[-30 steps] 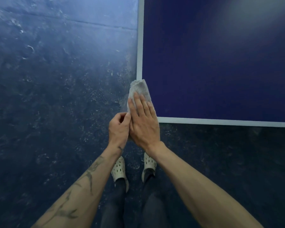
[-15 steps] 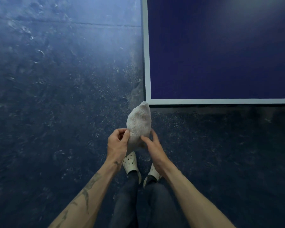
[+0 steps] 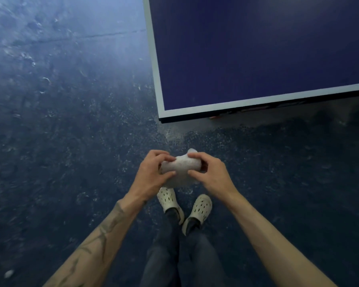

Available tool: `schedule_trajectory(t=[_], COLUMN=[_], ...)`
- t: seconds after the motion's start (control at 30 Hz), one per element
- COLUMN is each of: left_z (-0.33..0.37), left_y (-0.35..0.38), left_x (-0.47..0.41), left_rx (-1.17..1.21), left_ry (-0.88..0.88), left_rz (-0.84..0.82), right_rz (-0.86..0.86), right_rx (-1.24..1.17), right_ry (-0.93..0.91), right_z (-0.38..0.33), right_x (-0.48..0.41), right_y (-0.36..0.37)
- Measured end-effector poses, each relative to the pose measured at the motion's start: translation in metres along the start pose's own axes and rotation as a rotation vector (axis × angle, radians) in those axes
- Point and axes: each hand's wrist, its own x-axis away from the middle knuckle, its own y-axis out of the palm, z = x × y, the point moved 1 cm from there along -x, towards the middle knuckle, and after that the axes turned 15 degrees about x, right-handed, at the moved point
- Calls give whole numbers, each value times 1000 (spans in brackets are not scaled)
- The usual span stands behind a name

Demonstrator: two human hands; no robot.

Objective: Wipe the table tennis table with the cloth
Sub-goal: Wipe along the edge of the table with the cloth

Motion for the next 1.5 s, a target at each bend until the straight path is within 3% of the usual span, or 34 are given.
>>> schedule_trajectory(t=[0.1, 0.17, 0.27, 0.33, 0.47, 0.6, 0.67, 0.8, 0.9, 1.13, 1.3, 1.5], left_z=[19, 32, 48, 56, 72, 92, 96, 106, 115, 137, 129, 89], left_y=[15, 23, 36, 47, 82, 109, 119, 138, 147, 186, 176, 143], left_x=[-9, -15, -24, -30, -40, -54, -59, -61, -70, -104, -134, -156], left_rx=[-180, -122, -4, 15, 106, 499, 595, 623, 498, 821, 643, 115], left_ry=[133, 149, 132, 122, 15, -203, -268, -236, -161, -355, -187, 195], left_rz=[12, 35, 65, 125, 218, 200, 216, 139, 169, 203, 110, -158], right_rz=[163, 178, 84, 185, 374, 180, 200, 422, 500, 468, 419, 506], right_rx=[158, 199, 96, -15, -66, -296, -274, -245, -315, -452, -590, -753], right_ry=[-72, -115, -59, 19, 53, -18, -32, -13, -16, -4, 61, 211], right_z=[7, 15, 24, 25, 24, 33, 41, 52, 54, 47, 46, 33], right_x=[7, 8, 2, -3, -5, 6, 11, 9, 8, -1, 0, -9], right_y=[-23, -36, -50, -54, -51, -55, -64, -85, -93, -88, -71, -33])
